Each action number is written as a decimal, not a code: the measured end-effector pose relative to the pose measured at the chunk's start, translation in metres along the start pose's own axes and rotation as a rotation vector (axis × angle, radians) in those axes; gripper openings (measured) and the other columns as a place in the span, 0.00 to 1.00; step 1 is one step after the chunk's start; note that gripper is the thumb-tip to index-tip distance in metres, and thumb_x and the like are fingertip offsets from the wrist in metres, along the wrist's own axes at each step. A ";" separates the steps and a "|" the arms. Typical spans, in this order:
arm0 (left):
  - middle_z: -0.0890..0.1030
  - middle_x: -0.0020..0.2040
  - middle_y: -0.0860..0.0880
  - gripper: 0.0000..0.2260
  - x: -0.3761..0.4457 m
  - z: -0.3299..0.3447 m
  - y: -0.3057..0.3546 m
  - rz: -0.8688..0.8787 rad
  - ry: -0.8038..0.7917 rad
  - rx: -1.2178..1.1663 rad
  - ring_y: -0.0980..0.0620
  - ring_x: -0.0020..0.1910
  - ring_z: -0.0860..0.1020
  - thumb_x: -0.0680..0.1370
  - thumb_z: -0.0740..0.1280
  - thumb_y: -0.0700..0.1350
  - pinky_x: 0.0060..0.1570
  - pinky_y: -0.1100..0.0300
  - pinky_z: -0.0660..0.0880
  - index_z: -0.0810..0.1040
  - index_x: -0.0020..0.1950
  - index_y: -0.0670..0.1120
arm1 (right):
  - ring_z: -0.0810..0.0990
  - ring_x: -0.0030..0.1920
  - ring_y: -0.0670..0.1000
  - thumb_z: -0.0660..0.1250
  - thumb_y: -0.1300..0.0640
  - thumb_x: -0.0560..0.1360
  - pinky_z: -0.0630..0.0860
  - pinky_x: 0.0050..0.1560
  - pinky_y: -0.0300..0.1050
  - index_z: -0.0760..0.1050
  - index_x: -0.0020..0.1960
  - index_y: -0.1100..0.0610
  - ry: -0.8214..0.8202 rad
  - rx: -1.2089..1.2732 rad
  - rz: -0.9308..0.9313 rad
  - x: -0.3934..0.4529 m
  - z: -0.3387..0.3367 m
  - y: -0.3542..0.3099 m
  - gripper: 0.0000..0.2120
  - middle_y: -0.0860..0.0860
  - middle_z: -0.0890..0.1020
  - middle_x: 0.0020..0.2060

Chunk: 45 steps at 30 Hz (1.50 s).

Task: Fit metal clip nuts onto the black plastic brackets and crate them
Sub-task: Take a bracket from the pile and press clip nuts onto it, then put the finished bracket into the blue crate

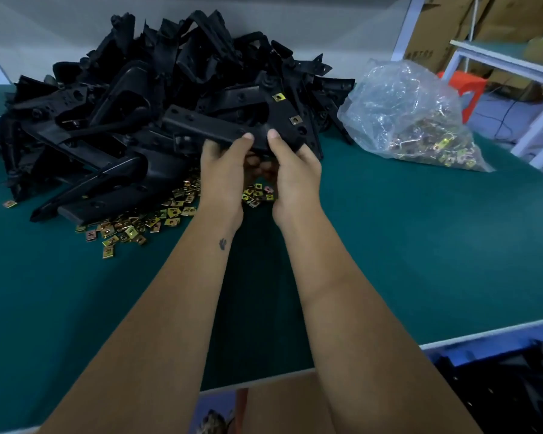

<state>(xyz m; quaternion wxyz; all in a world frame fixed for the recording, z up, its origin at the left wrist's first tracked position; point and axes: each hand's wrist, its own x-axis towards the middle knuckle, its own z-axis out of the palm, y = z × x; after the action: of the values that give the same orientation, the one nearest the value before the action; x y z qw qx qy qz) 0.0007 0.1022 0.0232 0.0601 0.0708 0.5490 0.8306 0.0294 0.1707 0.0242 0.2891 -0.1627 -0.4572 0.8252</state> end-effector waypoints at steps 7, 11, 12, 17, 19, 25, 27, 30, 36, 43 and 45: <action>0.79 0.36 0.51 0.05 -0.042 0.088 -0.018 0.002 0.018 -0.097 0.59 0.30 0.77 0.78 0.67 0.35 0.32 0.66 0.74 0.76 0.49 0.44 | 0.79 0.32 0.49 0.68 0.65 0.76 0.77 0.40 0.46 0.79 0.45 0.57 0.197 0.189 -0.066 -0.012 -0.049 -0.044 0.05 0.51 0.82 0.34; 0.78 0.35 0.50 0.08 -0.083 0.139 -0.036 -0.143 -0.098 -0.113 0.54 0.32 0.76 0.79 0.67 0.42 0.31 0.62 0.72 0.75 0.40 0.46 | 0.73 0.26 0.45 0.67 0.65 0.77 0.71 0.29 0.38 0.77 0.46 0.56 0.389 0.309 -0.153 -0.027 -0.116 -0.085 0.05 0.50 0.80 0.34; 0.77 0.35 0.50 0.08 -0.094 0.149 -0.040 -0.175 -0.103 -0.117 0.54 0.32 0.76 0.79 0.67 0.44 0.32 0.62 0.72 0.75 0.40 0.46 | 0.72 0.25 0.45 0.67 0.65 0.77 0.70 0.28 0.37 0.76 0.45 0.56 0.426 0.313 -0.184 -0.032 -0.135 -0.096 0.06 0.50 0.79 0.33; 0.79 0.41 0.51 0.07 -0.154 0.191 -0.055 -0.236 -0.331 -0.159 0.54 0.27 0.75 0.80 0.66 0.42 0.27 0.62 0.70 0.72 0.55 0.52 | 0.71 0.24 0.46 0.66 0.66 0.77 0.67 0.26 0.38 0.76 0.45 0.57 0.524 0.182 -0.321 -0.076 -0.236 -0.139 0.06 0.48 0.77 0.30; 0.80 0.36 0.56 0.08 -0.183 0.197 -0.065 -0.242 -0.517 -0.084 0.54 0.27 0.76 0.80 0.66 0.40 0.27 0.62 0.71 0.73 0.48 0.54 | 0.70 0.24 0.45 0.65 0.65 0.78 0.67 0.25 0.37 0.75 0.50 0.59 0.557 0.183 -0.352 -0.099 -0.276 -0.147 0.03 0.50 0.77 0.34; 0.80 0.31 0.58 0.10 -0.243 0.204 -0.108 -0.295 -0.849 0.153 0.58 0.29 0.80 0.80 0.64 0.39 0.28 0.66 0.75 0.79 0.42 0.49 | 0.65 0.23 0.44 0.67 0.61 0.72 0.59 0.27 0.35 0.68 0.33 0.55 0.694 0.292 -0.298 -0.177 -0.368 -0.125 0.12 0.46 0.70 0.24; 0.83 0.38 0.57 0.11 -0.254 0.198 -0.126 -0.325 -0.974 0.273 0.56 0.33 0.83 0.81 0.63 0.40 0.30 0.66 0.76 0.80 0.42 0.52 | 0.65 0.23 0.43 0.67 0.59 0.71 0.60 0.25 0.34 0.67 0.35 0.54 0.749 0.330 -0.265 -0.200 -0.388 -0.109 0.10 0.45 0.70 0.24; 0.82 0.49 0.53 0.12 -0.266 0.179 -0.154 -0.402 -1.053 0.448 0.52 0.38 0.85 0.83 0.62 0.40 0.40 0.59 0.81 0.79 0.44 0.54 | 0.66 0.22 0.42 0.63 0.65 0.77 0.63 0.24 0.32 0.68 0.38 0.55 0.901 0.339 -0.243 -0.220 -0.407 -0.086 0.11 0.45 0.73 0.24; 0.78 0.57 0.56 0.11 -0.267 0.153 -0.179 -0.420 -1.322 0.840 0.56 0.46 0.79 0.82 0.62 0.50 0.46 0.59 0.77 0.73 0.64 0.59 | 0.71 0.24 0.44 0.67 0.66 0.78 0.71 0.26 0.34 0.72 0.40 0.58 1.213 0.342 -0.176 -0.228 -0.415 -0.061 0.09 0.49 0.75 0.29; 0.77 0.63 0.56 0.13 -0.256 0.175 -0.140 -0.365 -1.529 0.868 0.56 0.58 0.77 0.81 0.61 0.55 0.61 0.57 0.73 0.73 0.65 0.59 | 0.80 0.39 0.50 0.63 0.66 0.77 0.78 0.38 0.42 0.62 0.73 0.57 1.716 0.363 -0.280 -0.199 -0.397 -0.070 0.26 0.57 0.75 0.56; 0.80 0.59 0.56 0.08 -0.253 0.186 -0.119 -0.292 -1.516 0.734 0.56 0.57 0.78 0.82 0.62 0.52 0.60 0.57 0.73 0.76 0.59 0.60 | 0.76 0.44 0.52 0.62 0.64 0.77 0.77 0.43 0.48 0.65 0.69 0.53 1.781 0.215 -0.285 -0.187 -0.378 -0.076 0.22 0.53 0.66 0.62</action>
<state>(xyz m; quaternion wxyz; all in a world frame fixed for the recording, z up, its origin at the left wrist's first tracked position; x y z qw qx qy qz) 0.2864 0.2716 -0.0277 0.4909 0.5509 0.5984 0.3122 0.4018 0.3346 -0.1108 0.6486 -0.6545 -0.0006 0.3885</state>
